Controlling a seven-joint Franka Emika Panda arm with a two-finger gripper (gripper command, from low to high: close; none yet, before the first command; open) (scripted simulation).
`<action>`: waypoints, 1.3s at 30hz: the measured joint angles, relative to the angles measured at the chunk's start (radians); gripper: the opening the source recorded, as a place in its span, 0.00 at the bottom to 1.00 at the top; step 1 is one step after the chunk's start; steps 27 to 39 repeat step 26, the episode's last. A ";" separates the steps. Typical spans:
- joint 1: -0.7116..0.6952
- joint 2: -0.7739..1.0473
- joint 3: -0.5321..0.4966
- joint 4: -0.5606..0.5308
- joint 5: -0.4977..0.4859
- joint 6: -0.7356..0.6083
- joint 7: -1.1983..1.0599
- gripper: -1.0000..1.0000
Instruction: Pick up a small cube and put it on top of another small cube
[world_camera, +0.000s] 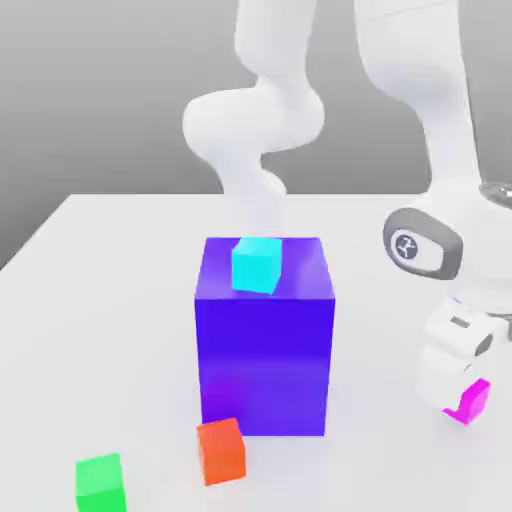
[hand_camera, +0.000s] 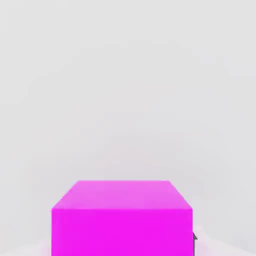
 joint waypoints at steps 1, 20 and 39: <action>-0.019 -0.020 -0.002 0.001 0.016 -0.021 -0.026 0.00; -0.650 0.018 -0.327 0.204 0.195 -0.186 -0.757 0.00; -0.685 0.113 -0.313 0.218 0.230 -0.106 -0.798 1.00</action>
